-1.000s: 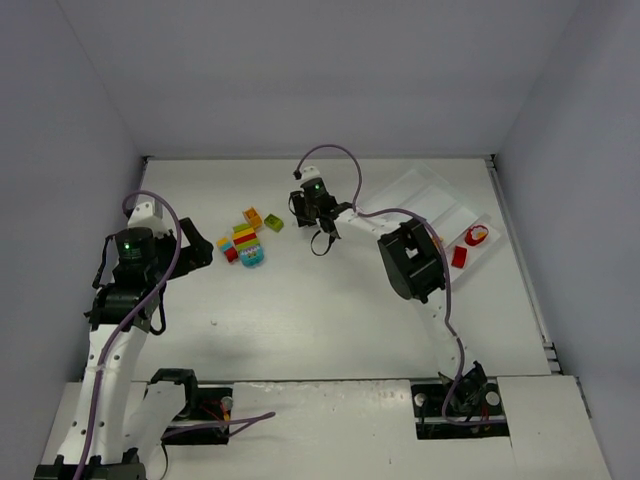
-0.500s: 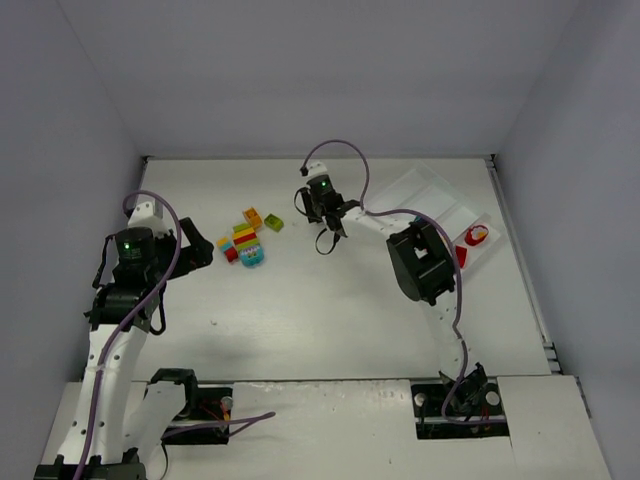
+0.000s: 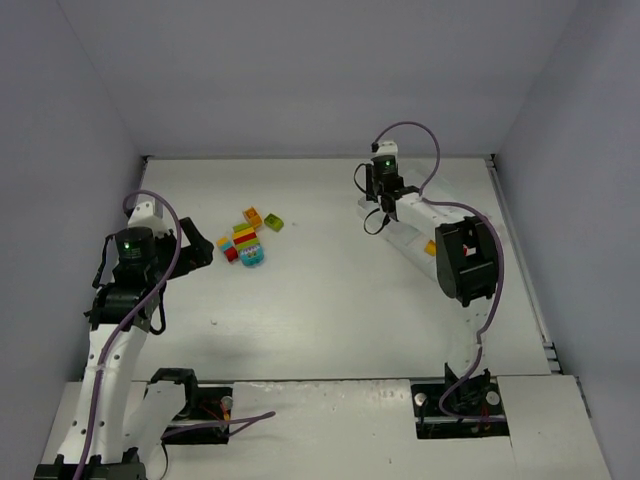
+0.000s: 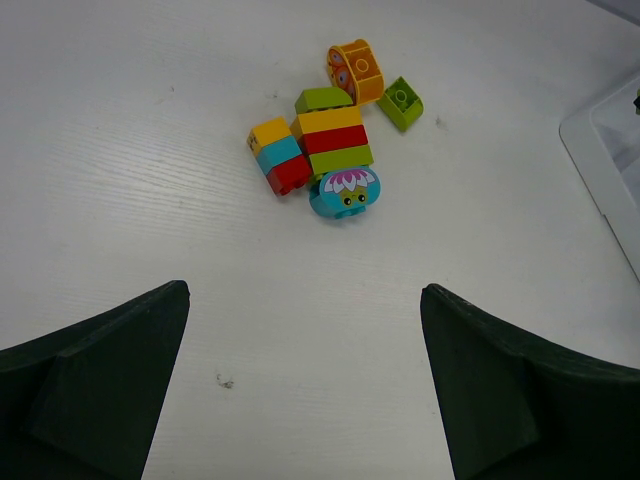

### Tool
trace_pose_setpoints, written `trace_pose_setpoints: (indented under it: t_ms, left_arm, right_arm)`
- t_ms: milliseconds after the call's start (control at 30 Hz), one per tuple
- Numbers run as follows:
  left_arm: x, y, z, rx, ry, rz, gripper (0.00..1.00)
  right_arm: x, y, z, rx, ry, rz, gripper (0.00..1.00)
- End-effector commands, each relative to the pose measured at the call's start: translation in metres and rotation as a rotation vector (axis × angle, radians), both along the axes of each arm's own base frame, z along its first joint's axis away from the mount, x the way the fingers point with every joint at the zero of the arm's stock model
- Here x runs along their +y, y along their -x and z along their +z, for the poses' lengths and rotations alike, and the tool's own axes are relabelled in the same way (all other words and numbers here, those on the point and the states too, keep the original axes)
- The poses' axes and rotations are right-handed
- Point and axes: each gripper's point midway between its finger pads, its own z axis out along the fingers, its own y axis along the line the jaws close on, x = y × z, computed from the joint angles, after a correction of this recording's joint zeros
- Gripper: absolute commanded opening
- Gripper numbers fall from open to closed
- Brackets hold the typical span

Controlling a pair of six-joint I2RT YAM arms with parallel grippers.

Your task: Sort the legos into containers by color

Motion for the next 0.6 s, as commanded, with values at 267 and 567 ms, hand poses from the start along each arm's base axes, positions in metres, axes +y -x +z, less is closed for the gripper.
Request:
trace_pose_setpoints:
  t_ms: [267, 567]
  left_arm:
    - [0.001, -0.011, 0.018, -0.065, 0.007, 0.004, 0.92]
    - [0.001, -0.011, 0.018, -0.065, 0.007, 0.004, 0.92]
  right_arm:
    - [-0.029, -0.004, 0.021, -0.046, -0.063, -0.100, 0.37]
    - [0.000, 0.003, 0.048, -0.078, -0.106, 0.016, 0.62]
